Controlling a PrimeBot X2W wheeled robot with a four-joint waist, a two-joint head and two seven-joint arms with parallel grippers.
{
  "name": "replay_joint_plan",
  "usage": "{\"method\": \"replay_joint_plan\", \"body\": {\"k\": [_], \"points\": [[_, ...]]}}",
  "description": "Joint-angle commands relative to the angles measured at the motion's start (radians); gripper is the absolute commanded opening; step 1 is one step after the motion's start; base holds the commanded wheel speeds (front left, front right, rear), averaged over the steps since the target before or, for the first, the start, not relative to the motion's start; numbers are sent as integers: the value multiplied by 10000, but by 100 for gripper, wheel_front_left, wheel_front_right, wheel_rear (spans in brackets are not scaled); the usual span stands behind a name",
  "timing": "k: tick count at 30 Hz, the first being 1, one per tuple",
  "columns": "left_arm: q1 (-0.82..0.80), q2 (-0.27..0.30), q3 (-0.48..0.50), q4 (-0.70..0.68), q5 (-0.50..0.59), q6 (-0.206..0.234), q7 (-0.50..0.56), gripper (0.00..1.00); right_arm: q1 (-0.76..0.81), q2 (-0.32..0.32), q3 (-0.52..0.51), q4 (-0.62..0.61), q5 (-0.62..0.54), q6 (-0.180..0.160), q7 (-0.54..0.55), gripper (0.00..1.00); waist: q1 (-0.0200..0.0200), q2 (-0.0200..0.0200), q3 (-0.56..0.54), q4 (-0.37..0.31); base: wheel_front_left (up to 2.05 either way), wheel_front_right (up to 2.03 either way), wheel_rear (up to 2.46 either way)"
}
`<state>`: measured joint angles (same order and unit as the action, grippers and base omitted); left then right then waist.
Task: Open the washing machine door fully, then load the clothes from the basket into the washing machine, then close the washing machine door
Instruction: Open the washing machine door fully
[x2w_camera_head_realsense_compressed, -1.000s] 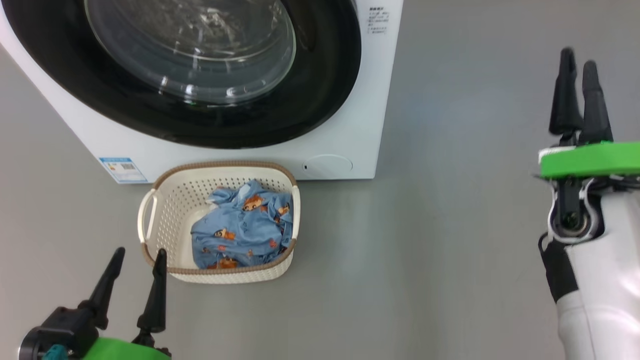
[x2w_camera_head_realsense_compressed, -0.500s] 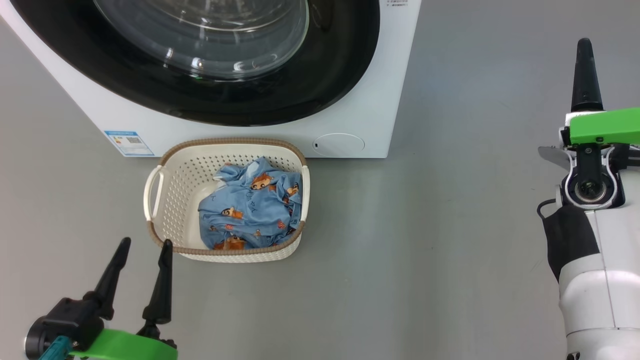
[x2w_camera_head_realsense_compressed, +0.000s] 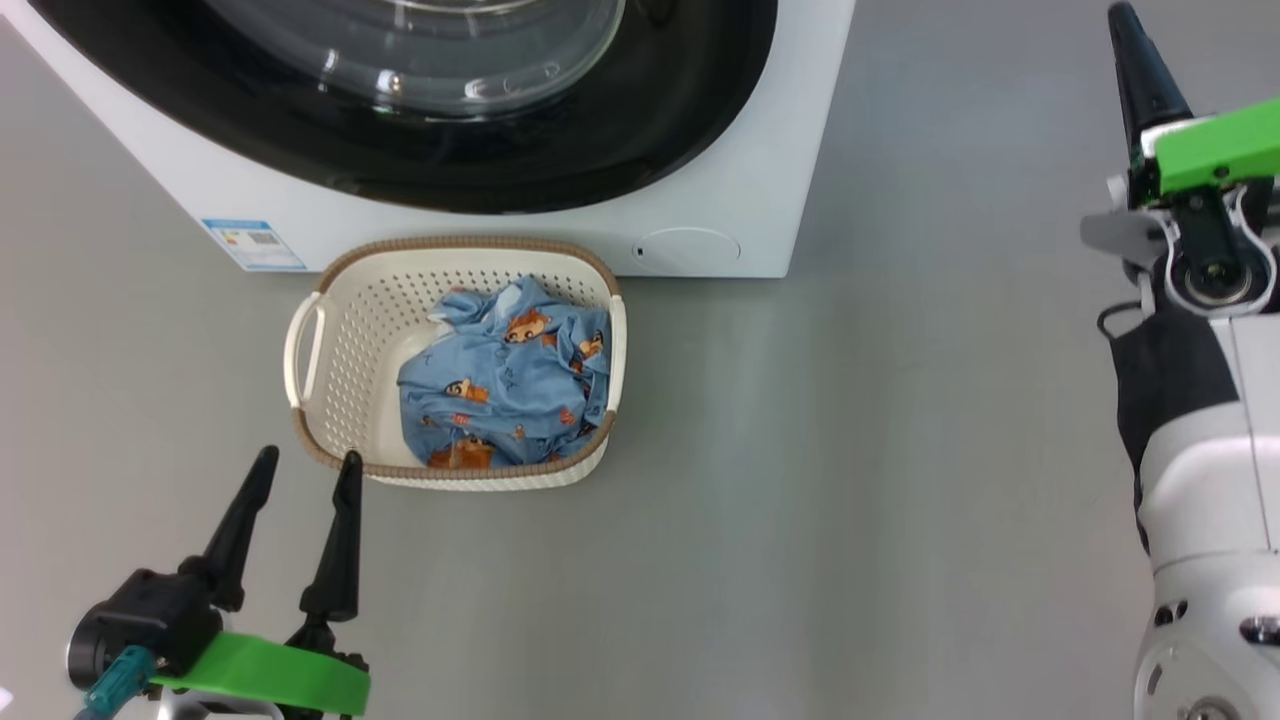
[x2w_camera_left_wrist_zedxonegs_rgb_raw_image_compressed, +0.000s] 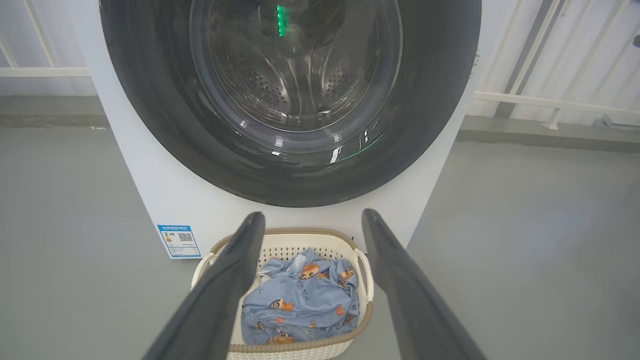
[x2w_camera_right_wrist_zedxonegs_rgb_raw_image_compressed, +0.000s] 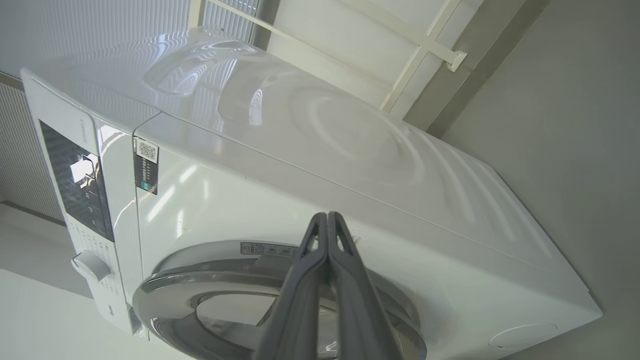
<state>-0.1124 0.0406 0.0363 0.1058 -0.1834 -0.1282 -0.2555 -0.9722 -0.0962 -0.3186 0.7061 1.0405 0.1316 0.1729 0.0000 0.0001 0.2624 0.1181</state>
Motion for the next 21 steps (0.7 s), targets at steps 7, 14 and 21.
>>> {"method": "replay_joint_plan", "body": {"k": [7, 14, 21], "points": [[-612, 119, 259, -415, -105, -25, -63, 100, -1424, 63, -3, 38, 65, -9, 1401, 0, 0, -1, 655, 196, 0, 0, 0], [-941, 105, 133, -528, -212, -25, -63, 100, -2527, 175, -176, 391, 102, -9, 2908, 0, 0, -1, 1208, 403, 0, 0, 0], [-1303, 100, -7, -703, -392, -25, -63, 100, -3550, 288, -195, 505, -298, -9, 3534, 0, 0, -1, 1800, 666, 0, 0, 0]]}}
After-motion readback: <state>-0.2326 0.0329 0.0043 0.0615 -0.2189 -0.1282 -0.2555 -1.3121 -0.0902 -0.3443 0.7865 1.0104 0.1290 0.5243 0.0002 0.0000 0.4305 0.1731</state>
